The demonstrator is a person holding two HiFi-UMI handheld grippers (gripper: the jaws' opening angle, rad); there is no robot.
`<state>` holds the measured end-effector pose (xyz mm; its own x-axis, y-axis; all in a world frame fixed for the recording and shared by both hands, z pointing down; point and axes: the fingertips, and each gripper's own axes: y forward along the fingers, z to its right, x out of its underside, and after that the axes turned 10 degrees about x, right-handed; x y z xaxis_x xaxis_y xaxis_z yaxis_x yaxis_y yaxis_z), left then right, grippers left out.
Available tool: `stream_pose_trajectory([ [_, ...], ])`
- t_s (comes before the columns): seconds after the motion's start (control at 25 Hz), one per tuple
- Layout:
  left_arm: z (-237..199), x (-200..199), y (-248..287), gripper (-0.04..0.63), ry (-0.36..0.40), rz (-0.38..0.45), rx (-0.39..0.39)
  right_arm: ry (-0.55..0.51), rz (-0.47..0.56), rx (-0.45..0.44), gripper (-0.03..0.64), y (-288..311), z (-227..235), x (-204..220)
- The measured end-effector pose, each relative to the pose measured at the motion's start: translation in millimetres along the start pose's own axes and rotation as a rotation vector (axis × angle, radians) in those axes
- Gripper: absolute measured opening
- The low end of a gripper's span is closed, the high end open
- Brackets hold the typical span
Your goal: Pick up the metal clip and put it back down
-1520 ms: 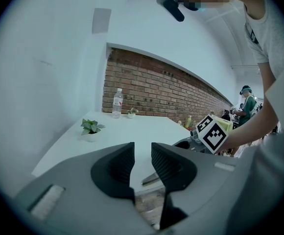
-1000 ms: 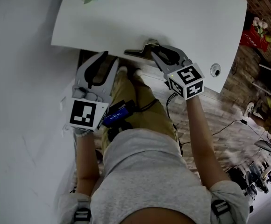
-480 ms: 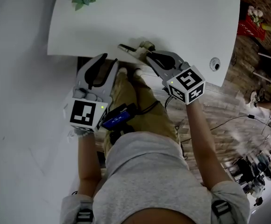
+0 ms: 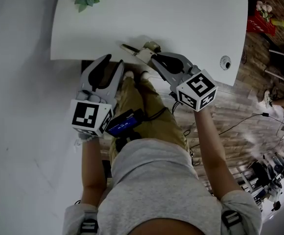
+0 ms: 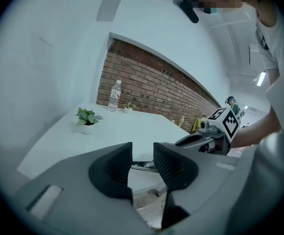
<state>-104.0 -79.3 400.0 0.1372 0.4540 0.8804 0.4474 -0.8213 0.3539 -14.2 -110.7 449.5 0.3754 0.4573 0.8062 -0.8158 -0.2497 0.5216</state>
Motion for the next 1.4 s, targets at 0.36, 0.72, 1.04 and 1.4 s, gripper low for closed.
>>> stream_pose_trajectory([
  [0.36,-4.9,-16.0,-6.9,0.167,-0.049,0.064,0.033,0.014,0.119,0.023,0.034,-19.1,-13.3,-41.5],
  [0.72,33.2,-41.3,-1.2,0.232,0.031,0.046,0.182,0.033,0.267,0.022,0.034,-54.7,-29.5,-92.6],
  [1.04,53.0,-72.7,3.8,0.236,0.084,0.080,0.261,0.019,0.394,-0.020,0.034,-83.2,-45.6,-133.1],
  [1.4,65.4,-117.4,-1.6,0.227,0.182,0.154,0.286,-0.036,0.492,-0.045,0.034,-102.4,-59.8,-165.4],
])
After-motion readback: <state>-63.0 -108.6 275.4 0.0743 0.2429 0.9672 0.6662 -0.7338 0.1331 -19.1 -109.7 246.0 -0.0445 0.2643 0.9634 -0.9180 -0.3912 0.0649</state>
